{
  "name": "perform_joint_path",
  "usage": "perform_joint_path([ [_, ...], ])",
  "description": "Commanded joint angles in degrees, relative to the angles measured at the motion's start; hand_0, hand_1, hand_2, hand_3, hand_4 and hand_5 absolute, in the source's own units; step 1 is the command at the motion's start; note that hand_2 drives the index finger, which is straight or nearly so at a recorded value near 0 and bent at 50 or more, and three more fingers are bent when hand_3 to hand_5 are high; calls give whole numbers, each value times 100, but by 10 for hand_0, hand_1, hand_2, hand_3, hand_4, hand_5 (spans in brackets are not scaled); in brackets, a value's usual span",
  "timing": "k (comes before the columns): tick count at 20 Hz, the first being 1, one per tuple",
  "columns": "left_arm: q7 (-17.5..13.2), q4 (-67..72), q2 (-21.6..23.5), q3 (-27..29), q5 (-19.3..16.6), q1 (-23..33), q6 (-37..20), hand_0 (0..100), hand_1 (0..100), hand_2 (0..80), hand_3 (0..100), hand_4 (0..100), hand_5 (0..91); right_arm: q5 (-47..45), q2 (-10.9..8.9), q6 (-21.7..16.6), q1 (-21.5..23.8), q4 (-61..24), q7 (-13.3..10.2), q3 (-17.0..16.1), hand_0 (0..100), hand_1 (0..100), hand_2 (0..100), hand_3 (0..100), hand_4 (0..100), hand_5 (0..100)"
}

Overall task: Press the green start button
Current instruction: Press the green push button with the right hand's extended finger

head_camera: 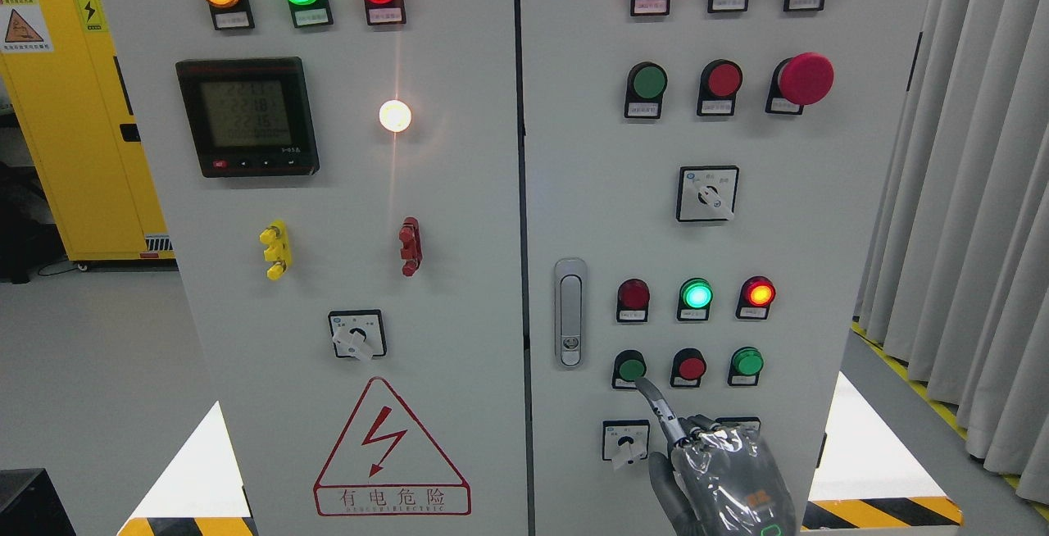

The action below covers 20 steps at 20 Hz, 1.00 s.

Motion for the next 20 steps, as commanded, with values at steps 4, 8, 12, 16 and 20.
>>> perform_joint_path([
  [4,-2,0,0,1,0,0,1,120,556,0,0,0,0,8,21,4,-83,239,74,-23,798,892,0,799,822,940],
  [8,-2,0,0,1,0,0,1,120,556,0,0,0,0,-27,30,74,-118,274,83,-40,804,892,0,800,825,940],
  [12,-2,0,0,1,0,0,1,120,556,0,0,0,0,-35,30,83,-126,301,83,-67,814,891,0,802,826,941],
  [16,-2,0,0,1,0,0,1,120,556,0,0,0,0,-36,30,83,-188,309,91,-75,822,890,0,802,826,942],
  [20,7,0,0,-8,0,0,1,120,556,0,0,0,0,-44,30,83,-206,336,162,-84,827,890,0,803,827,944],
])
